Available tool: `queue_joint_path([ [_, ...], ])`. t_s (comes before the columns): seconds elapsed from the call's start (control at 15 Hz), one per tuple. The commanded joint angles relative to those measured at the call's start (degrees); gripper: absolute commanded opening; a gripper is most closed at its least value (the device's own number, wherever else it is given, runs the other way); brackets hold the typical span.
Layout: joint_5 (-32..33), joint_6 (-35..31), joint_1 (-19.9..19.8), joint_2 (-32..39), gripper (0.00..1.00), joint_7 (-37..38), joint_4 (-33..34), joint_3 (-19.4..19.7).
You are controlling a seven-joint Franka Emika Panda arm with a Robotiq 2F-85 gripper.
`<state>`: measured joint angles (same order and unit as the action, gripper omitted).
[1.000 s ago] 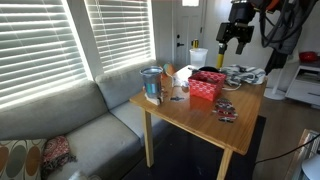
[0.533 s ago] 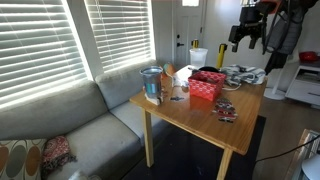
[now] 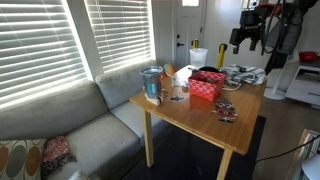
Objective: Pick up the silver spoon on the right and put it in the red basket
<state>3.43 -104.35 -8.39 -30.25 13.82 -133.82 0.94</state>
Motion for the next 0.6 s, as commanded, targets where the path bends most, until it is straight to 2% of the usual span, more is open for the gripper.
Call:
queue_joint_path([
  [0.0, 0.06, -0.99, 0.59, 1.24, 1.00, -0.01, -0.13, 0.02],
  [0.33, -0.06, -7.11, 2.01, 4.19, 1.00, 0.47, -4.17, -0.85],
  [0.53, -0.35, -13.76, 1.88, 6.47, 1.00, 0.31, -6.30, -0.17],
])
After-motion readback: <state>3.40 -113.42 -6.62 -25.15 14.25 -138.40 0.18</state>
